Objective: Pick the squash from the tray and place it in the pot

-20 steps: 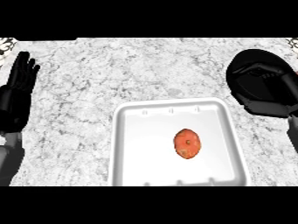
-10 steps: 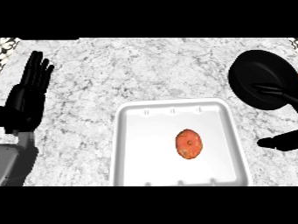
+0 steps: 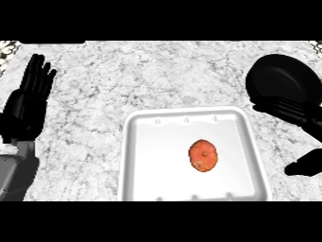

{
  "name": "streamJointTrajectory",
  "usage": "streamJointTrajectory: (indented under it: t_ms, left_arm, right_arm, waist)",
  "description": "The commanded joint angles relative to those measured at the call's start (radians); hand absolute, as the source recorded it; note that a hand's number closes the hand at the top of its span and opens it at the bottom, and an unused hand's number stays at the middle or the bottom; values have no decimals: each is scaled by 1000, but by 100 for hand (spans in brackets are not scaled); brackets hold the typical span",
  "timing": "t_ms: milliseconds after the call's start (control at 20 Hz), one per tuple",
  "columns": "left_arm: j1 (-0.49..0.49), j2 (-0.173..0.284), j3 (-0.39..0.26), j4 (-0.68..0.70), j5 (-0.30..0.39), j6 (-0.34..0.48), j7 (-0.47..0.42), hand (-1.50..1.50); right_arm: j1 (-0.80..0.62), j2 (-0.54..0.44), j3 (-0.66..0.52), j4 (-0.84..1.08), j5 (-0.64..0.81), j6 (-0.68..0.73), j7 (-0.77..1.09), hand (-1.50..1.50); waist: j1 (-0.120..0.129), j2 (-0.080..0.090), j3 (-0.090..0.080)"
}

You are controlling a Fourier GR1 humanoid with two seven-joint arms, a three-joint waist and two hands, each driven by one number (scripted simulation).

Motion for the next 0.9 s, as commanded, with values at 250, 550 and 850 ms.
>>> streamJointTrajectory:
  t_ms: [250, 550, 850]
  left_arm:
    - [18, -31, -4, -64, -37, 16, 40, 0]
    - [-36, -45, 36, 55, -48, -39, 9, 0]
    - [-46, -25, 75, -2, -50, -64, 71, 0]
  right_arm:
    - [36, 94, 99, -253, 131, 90, 390, -150]
    - [26, 230, 136, -184, 233, 132, 447, -150]
    - [30, 348, 178, -69, 391, 59, 352, -150]
  waist:
    - [1, 0, 0]
    - [2, 3, 1]
    - [8, 3, 1]
